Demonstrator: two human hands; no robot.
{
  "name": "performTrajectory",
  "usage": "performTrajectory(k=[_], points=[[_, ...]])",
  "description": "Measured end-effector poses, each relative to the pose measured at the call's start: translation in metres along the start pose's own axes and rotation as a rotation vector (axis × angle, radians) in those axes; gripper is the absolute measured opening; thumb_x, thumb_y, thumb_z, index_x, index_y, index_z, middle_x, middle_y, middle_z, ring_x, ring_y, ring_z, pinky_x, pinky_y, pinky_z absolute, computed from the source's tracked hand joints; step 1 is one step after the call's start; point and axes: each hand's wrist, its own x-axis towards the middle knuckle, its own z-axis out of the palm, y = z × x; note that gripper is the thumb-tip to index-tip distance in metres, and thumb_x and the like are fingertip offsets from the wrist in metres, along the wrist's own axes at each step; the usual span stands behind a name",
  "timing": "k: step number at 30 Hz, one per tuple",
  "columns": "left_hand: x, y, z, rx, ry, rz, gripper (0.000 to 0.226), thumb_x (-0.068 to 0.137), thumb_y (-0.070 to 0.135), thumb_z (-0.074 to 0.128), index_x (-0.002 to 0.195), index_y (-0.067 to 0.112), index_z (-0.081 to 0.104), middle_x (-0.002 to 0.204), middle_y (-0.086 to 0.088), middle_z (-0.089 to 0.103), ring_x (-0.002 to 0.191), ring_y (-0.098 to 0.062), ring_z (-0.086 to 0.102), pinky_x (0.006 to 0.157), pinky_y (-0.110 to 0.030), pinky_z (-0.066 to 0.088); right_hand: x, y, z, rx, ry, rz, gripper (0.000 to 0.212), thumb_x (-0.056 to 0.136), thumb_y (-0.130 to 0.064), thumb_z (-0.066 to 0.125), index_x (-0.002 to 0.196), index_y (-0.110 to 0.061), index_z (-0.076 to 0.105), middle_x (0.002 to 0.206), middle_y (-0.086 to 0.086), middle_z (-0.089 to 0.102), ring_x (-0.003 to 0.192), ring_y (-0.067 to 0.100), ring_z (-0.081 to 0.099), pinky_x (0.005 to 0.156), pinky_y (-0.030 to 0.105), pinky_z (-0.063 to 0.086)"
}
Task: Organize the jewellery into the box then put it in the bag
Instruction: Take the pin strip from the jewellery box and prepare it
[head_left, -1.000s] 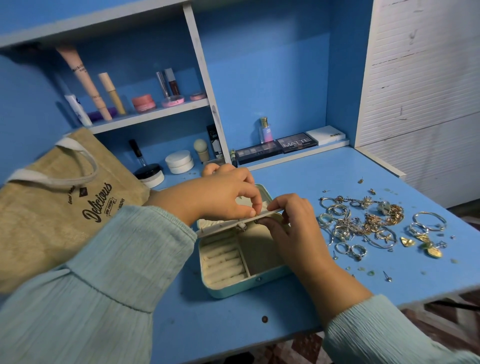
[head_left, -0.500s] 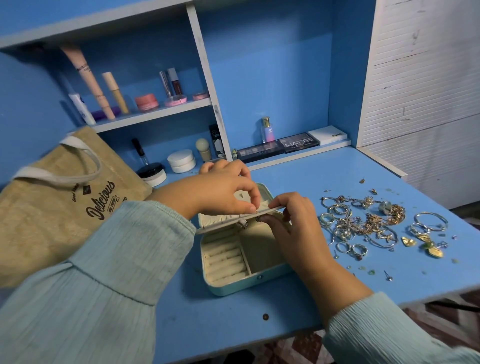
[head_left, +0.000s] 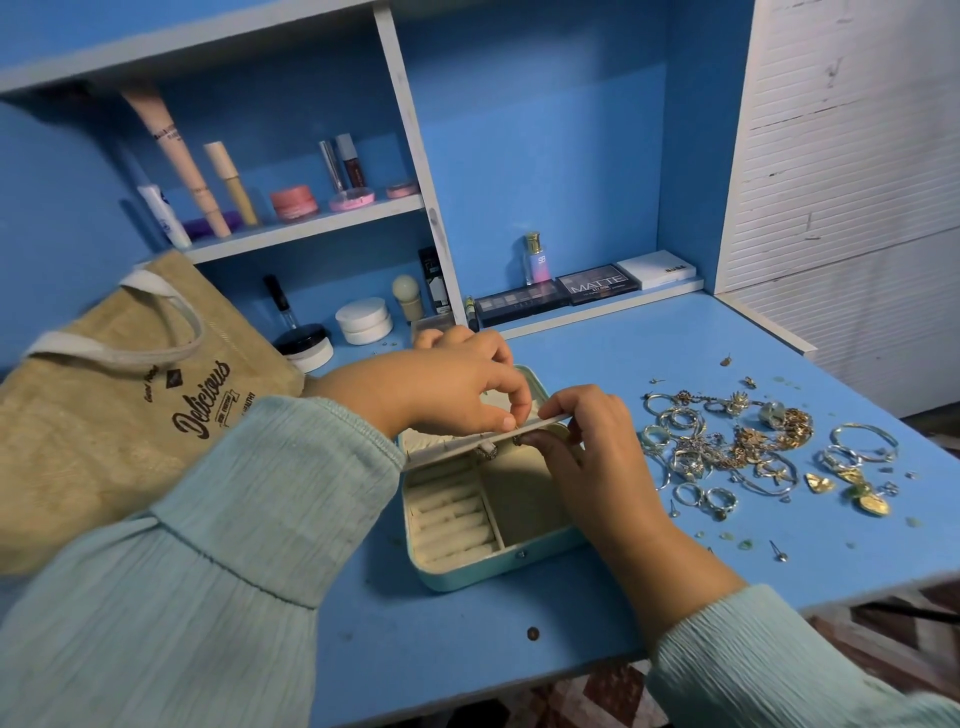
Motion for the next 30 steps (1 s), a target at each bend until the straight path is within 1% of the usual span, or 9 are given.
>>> performTrajectory(k=[3,8,14,17,20,22,25,28,30], points=[[0.0,0.002,0.002,0.003,0.036,-0.009,0.018,0.093,0.038,0.051,0.077,0.045,0.05,0.112,0.016,0.031,0.114,-0.008,0.023,0.107,-0.036,0.006,0.0,0.0,0.0,0.002,-0.013,0.018,0.018,0.078,-0.015,0.071,0.09,-0.01,0.058,0.083,-0.025,0.04,0.08,-0.001,0.039,0.075,0.001,0.028],[-0.005,0.006,0.007,-0.008,0.098,-0.056,0.009,0.094,0.037,0.048,0.091,0.042,0.054,0.117,0.014,0.039,0.122,-0.011,0.026,0.108,-0.037,0.007,0.0,-0.001,-0.001,-0.009,-0.033,0.007,0.02,0.078,-0.022,0.065,0.094,-0.012,0.057,0.087,-0.026,0.041,0.087,-0.01,0.039,0.077,0.001,0.028],[-0.014,0.013,0.009,0.02,0.14,-0.128,0.022,0.1,0.033,0.037,0.11,0.041,0.055,0.121,0.01,0.048,0.124,-0.014,0.031,0.107,-0.04,0.012,0.006,-0.006,-0.006,-0.056,-0.139,0.037,0.017,0.085,-0.014,0.066,0.099,-0.012,0.058,0.09,-0.02,0.043,0.083,0.0,0.033,0.073,0.015,0.029],[-0.022,0.015,0.01,-0.001,0.149,-0.136,0.029,0.101,0.037,0.031,0.12,0.041,0.052,0.123,0.011,0.052,0.123,-0.014,0.036,0.106,-0.04,0.015,0.012,-0.011,-0.011,-0.098,-0.205,0.084,0.015,0.086,-0.016,0.065,0.1,-0.014,0.061,0.099,-0.007,0.051,0.094,0.011,0.038,0.078,0.02,0.03],[-0.031,0.019,0.012,-0.027,0.176,-0.126,0.032,0.096,0.05,0.037,0.125,0.042,0.05,0.119,0.016,0.054,0.12,-0.012,0.04,0.102,-0.036,0.017,0.015,-0.015,-0.018,-0.144,-0.261,0.127,0.013,0.084,-0.015,0.066,0.097,-0.013,0.063,0.104,0.001,0.056,0.1,0.021,0.046,0.083,0.028,0.038],[-0.037,0.022,0.015,0.007,0.193,-0.119,0.037,0.092,0.054,0.042,0.127,0.042,0.048,0.119,0.017,0.053,0.12,-0.011,0.039,0.102,-0.034,0.018,0.016,-0.019,-0.024,-0.168,-0.304,0.155,0.013,0.084,-0.016,0.066,0.096,-0.013,0.063,0.105,0.003,0.055,0.095,0.021,0.048,0.084,0.031,0.041],[-0.042,0.025,0.022,0.063,0.251,-0.106,0.035,0.092,0.052,0.045,0.125,0.043,0.051,0.121,0.015,0.052,0.12,-0.012,0.04,0.102,-0.034,0.02,0.018,-0.026,-0.035,-0.216,-0.37,0.183,0.013,0.086,-0.016,0.064,0.098,-0.014,0.063,0.104,0.002,0.052,0.084,0.014,0.046,0.08,0.028,0.04],[-0.044,0.031,0.031,0.07,0.305,-0.108,0.032,0.094,0.048,0.044,0.124,0.042,0.053,0.124,0.013,0.052,0.12,-0.014,0.041,0.103,-0.036,0.021,0.017,-0.03,-0.05,-0.281,-0.43,0.199,0.011,0.089,-0.016,0.058,0.099,-0.018,0.061,0.102,-0.005,0.046,0.084,0.015,0.051,0.08,0.026,0.043],[-0.045,0.037,0.037,0.061,0.323,-0.113,0.031,0.095,0.045,0.043,0.124,0.041,0.053,0.124,0.013,0.052,0.12,-0.015,0.042,0.103,-0.037,0.021,0.016,-0.029,-0.063,-0.324,-0.448,0.202,0.009,0.09,-0.019,0.059,0.098,-0.022,0.059,0.099,-0.009,0.043,0.086,0.015,0.055,0.072,0.026,0.046]])
